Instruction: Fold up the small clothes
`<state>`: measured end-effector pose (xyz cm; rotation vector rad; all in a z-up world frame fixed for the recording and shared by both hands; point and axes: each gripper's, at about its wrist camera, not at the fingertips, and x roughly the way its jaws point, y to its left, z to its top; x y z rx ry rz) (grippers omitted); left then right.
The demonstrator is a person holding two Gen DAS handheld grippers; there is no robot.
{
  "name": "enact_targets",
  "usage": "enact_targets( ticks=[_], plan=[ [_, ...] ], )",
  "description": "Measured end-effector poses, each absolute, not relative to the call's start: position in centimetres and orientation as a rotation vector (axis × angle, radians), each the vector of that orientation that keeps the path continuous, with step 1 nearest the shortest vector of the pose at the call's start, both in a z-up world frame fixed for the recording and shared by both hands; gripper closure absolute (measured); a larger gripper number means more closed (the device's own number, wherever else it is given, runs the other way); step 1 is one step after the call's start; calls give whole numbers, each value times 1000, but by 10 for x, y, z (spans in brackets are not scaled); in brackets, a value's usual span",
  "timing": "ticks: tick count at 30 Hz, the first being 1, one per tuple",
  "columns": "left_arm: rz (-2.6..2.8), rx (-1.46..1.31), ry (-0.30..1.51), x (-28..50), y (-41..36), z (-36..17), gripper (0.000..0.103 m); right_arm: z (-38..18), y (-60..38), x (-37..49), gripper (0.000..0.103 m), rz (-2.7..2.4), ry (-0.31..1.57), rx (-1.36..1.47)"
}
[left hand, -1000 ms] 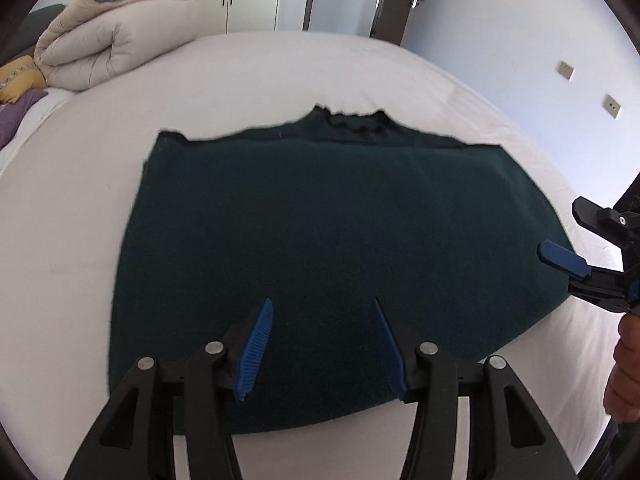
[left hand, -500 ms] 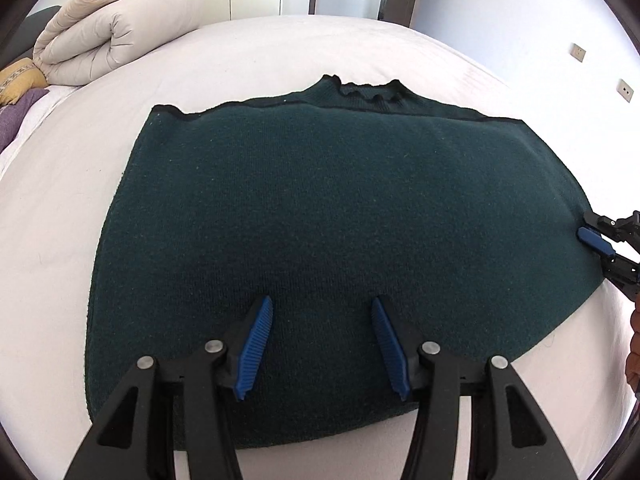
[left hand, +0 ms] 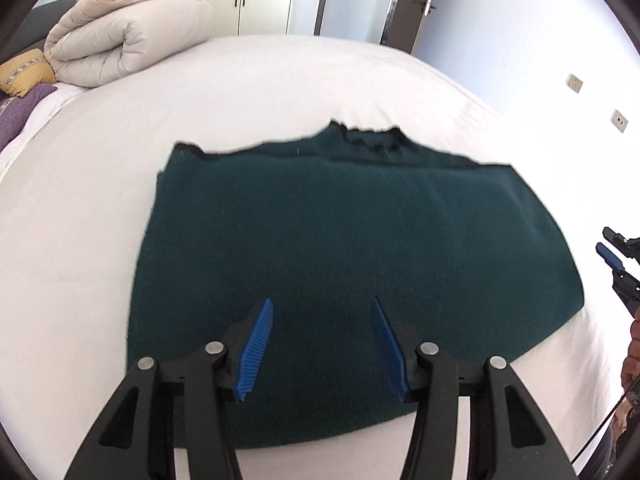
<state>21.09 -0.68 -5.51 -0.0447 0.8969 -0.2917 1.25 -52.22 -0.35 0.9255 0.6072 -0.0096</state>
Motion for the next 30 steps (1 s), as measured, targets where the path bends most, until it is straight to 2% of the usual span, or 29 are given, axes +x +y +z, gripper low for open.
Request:
enact_targets(
  ticks=[6,11,14,16,17,18,20,30],
  plan=[
    [-307,-55,847,279,3,-36,48,17,-432,119,79,227,740,805],
    [-253,-63,880,328,10,-54,48,7,-348,203,79,346,846,712],
    [-232,-87,924,346,17,-78,48,-20,-324,244,79,350,913,729],
    [-245,-111,910,349,24,-91,46,-49,-326,266,79,291,962,766],
    [-259,-138,897,349,28,-94,46,-65,-332,276,84,264,968,795],
    [-266,-155,892,349,30,-95,46,-74,-342,278,95,269,956,833],
    [-273,-162,885,349,31,-96,46,-83,-360,282,102,254,925,879],
    [-335,-307,861,344,57,-100,46,-94,-467,252,103,60,758,1011]
  ],
)
